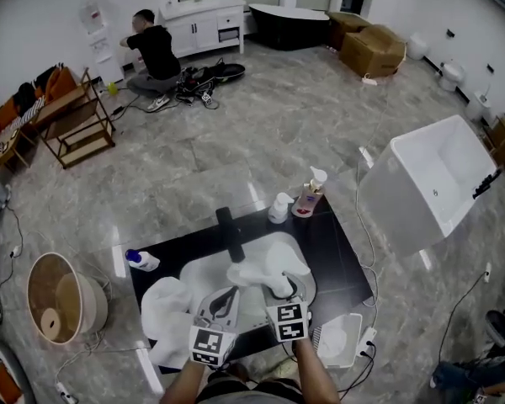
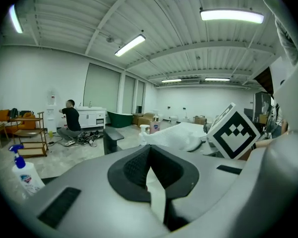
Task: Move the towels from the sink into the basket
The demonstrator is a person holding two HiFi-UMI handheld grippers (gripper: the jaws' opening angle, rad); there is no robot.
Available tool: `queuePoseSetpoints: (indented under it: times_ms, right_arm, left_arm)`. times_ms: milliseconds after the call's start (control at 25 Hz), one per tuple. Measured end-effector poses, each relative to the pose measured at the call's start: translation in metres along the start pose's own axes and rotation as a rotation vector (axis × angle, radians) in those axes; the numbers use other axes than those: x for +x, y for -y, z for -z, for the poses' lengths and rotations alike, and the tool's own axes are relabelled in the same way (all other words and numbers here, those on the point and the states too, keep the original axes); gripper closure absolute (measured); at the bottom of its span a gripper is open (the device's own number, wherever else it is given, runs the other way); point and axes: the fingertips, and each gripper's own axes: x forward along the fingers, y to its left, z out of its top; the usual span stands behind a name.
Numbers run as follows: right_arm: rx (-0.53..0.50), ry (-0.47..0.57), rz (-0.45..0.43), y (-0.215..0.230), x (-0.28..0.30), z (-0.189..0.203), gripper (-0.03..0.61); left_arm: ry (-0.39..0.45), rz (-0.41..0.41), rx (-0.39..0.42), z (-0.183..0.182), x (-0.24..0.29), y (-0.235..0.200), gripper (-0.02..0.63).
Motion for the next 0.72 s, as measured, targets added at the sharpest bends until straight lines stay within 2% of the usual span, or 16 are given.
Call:
queuePoseSetpoints:
  times_ms: [480,720]
  right_arm:
    - [0.004,0.199,0.166,0.05,-0.117,-0.066,0.371]
    - [0.02,0.265,0.272,0.088,-0.171,-0.073,0.371]
  left_arm:
    - [0.104,0.089,0.079,-0.07,-0.002,0.062,0.604]
    - [0.142,0.165,0.116,-0.089,0.009,0.103,0.604]
